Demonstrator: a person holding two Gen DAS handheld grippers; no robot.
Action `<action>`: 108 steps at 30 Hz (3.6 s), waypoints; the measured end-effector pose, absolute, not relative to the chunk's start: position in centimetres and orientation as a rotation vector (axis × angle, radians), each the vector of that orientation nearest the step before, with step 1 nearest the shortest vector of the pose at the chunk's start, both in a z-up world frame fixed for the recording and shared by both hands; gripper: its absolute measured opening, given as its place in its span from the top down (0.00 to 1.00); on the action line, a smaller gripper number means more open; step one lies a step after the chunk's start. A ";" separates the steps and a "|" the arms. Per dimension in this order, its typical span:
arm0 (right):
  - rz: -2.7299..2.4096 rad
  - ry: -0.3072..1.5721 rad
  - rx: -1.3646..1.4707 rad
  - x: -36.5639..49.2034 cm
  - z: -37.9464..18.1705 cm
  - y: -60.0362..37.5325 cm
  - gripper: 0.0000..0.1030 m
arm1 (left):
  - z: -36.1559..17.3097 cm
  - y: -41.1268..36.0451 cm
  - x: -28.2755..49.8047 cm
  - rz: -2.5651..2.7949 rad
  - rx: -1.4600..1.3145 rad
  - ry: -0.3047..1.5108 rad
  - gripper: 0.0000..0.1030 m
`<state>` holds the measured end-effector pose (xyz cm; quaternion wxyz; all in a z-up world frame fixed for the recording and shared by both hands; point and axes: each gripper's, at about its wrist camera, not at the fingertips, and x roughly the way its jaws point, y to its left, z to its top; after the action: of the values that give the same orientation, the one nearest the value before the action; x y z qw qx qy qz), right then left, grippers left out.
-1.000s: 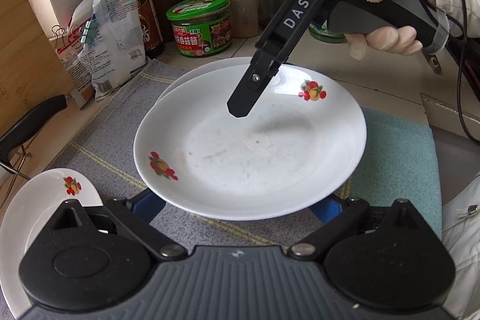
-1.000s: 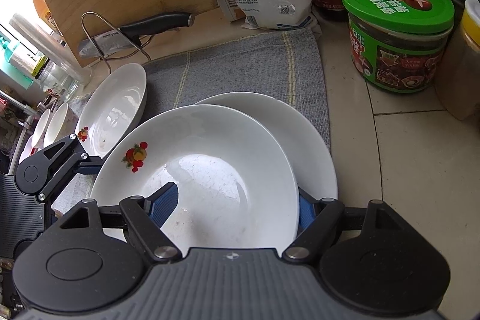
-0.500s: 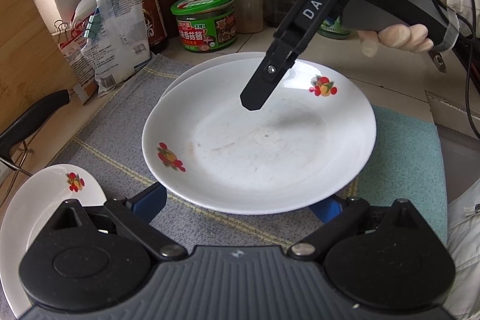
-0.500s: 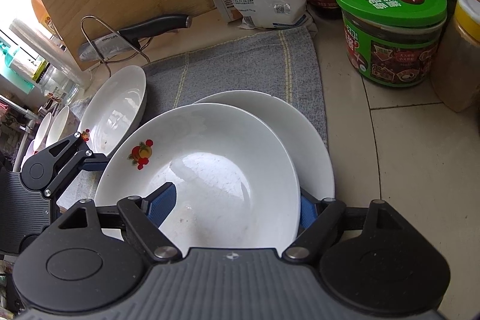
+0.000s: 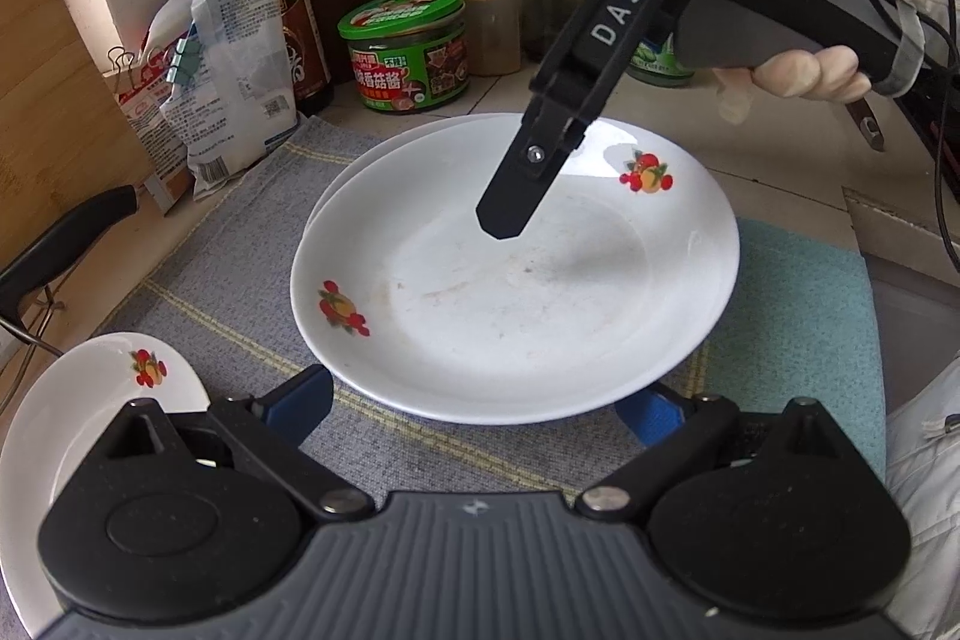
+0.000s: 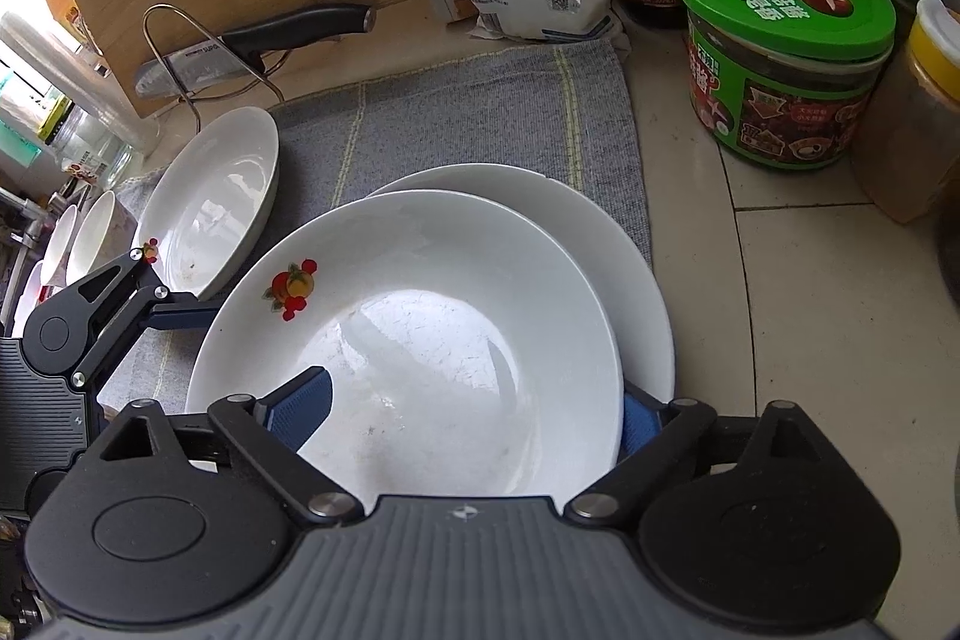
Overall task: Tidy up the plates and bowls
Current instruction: 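Carry the plate toward the plate by the green jar with both tools, then lower the plate onto the other plate and open both tools, then move both tools to the flowered plate beside the knife rack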
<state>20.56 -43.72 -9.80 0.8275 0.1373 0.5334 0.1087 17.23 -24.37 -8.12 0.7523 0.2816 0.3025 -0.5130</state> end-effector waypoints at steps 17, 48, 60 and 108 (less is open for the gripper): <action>0.204 1.154 0.285 20.2 -9.2 -43.9 0.03 | -8.2 -24.4 17.1 -1.134 0.622 0.664 0.04; 0.106 1.150 0.220 17.6 -8.7 -43.7 0.03 | -7.8 -22.9 16.0 -1.142 0.614 0.640 0.04; 0.027 0.954 0.053 15.2 -7.2 -40.6 0.00 | -6.5 -21.0 14.4 -1.006 0.553 0.632 0.02; 0.229 0.851 -0.168 20.0 -14.9 -19.2 0.00 | -4.6 -2.7 16.0 -0.309 0.245 0.827 0.02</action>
<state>19.95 -19.23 -14.89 0.9010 -0.0811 0.4115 0.1105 15.97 -2.66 -4.60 0.8970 0.1182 0.3990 -0.1492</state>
